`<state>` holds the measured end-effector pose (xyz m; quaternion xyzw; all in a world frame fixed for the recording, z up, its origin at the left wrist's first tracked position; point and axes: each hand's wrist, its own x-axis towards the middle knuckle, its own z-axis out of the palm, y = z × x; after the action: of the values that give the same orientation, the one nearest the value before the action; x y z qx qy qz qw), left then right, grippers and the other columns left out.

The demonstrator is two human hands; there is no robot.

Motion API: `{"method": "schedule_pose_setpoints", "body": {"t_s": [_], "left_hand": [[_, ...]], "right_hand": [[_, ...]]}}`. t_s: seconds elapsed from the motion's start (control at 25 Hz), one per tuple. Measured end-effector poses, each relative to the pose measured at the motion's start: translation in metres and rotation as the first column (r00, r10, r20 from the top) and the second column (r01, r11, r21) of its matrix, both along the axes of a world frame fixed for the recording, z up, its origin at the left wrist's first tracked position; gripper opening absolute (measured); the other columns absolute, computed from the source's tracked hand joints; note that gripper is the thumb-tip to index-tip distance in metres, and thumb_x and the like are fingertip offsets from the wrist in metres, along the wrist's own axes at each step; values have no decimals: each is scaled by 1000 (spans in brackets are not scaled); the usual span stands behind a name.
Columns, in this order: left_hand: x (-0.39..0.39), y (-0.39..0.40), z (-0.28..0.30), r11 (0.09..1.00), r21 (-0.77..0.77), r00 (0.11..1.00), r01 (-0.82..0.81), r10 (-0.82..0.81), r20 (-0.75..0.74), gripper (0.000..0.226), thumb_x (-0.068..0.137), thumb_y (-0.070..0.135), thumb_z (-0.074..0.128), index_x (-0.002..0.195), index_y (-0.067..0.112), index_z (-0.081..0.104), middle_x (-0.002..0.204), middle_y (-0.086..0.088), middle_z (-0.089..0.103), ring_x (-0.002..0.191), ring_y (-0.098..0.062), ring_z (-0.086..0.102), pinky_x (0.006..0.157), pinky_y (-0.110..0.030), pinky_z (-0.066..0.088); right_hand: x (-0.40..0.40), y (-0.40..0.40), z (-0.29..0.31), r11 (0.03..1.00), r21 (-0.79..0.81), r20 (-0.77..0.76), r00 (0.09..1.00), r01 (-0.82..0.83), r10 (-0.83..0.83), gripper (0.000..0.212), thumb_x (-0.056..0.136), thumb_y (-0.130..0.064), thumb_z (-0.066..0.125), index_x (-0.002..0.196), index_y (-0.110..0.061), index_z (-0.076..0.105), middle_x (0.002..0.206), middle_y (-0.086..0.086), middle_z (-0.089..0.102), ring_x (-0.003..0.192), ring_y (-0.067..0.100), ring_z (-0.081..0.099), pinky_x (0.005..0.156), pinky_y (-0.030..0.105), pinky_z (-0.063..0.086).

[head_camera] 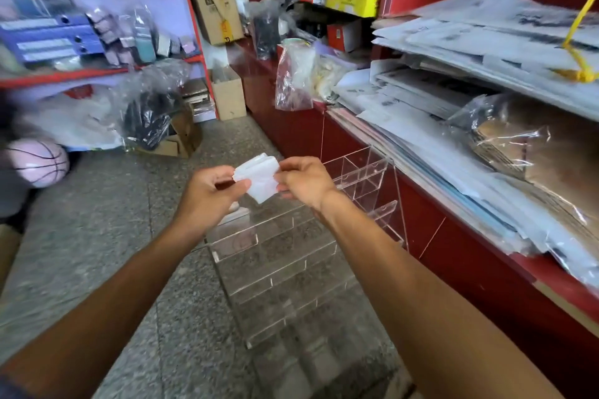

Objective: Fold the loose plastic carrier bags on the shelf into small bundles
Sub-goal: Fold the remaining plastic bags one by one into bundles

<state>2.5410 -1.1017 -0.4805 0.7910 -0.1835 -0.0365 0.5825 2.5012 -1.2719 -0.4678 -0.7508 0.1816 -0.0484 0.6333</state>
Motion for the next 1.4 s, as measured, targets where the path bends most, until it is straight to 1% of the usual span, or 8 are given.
{"method": "schedule_pose_setpoints", "body": {"t_s": [0.08,0.24,0.4,0.72,0.92,1.04,1.2,1.4], "left_hand": [[7,-5,-9,998,45,997,-36,33,67,5,87,5,69,83,1,70,75,-8,68,69,-14,57,57,-25,49],[19,-9,-32,932,360,972,-48,-38,230,21,79,26,72,69,8,67,63,-10,64,61,-28,59,62,-41,48],[23,-17,-37,858,510,967,-70,-66,245,20,80,19,74,67,6,65,61,-9,62,65,-31,62,62,-41,47],[16,-21,-37,897,441,989,-20,-46,138,15,80,17,77,94,21,76,88,7,73,84,-12,69,86,-39,56],[-17,-52,-23,936,348,979,56,-120,164,24,84,16,73,108,20,72,103,7,71,96,-13,66,92,-30,50],[-58,-103,-10,929,300,957,217,-263,123,27,86,18,71,113,24,69,108,12,69,103,-7,63,94,-29,48],[-132,-178,3,802,287,801,524,-578,155,39,85,29,71,123,33,64,116,22,64,110,7,56,99,-25,42],[-247,-269,19,495,415,414,763,-868,275,55,79,45,69,132,36,57,128,27,55,118,13,47,97,-2,29]], "right_hand": [[9,2,-14,999,12,5,999,37,-37,29,90,0,59,72,-23,61,71,-3,61,71,15,57,82,37,53],[8,-2,-38,997,-69,-3,1000,18,-18,18,90,-1,56,99,-5,71,81,0,64,72,10,56,71,22,48],[10,-7,-52,950,-308,-20,999,-49,46,20,92,-16,57,105,-12,73,101,6,73,93,20,67,89,36,54],[-11,-17,-45,972,-210,-50,994,-105,96,37,88,1,58,122,-11,64,123,5,64,116,18,60,105,30,45],[-50,-53,-19,969,-245,-53,999,-24,12,32,89,-10,62,121,-17,63,121,5,64,89,13,60,67,19,48],[-114,-101,7,937,-340,-41,994,79,-99,28,92,-16,62,119,-21,63,113,-1,65,83,12,61,66,18,45],[-233,-171,16,810,-479,75,935,339,-347,28,90,-29,67,117,-23,64,102,-7,63,86,9,59,74,21,44],[-390,-228,16,546,-614,206,783,570,-586,43,86,-42,70,123,-22,62,119,-8,65,103,9,62,72,9,45]]}}
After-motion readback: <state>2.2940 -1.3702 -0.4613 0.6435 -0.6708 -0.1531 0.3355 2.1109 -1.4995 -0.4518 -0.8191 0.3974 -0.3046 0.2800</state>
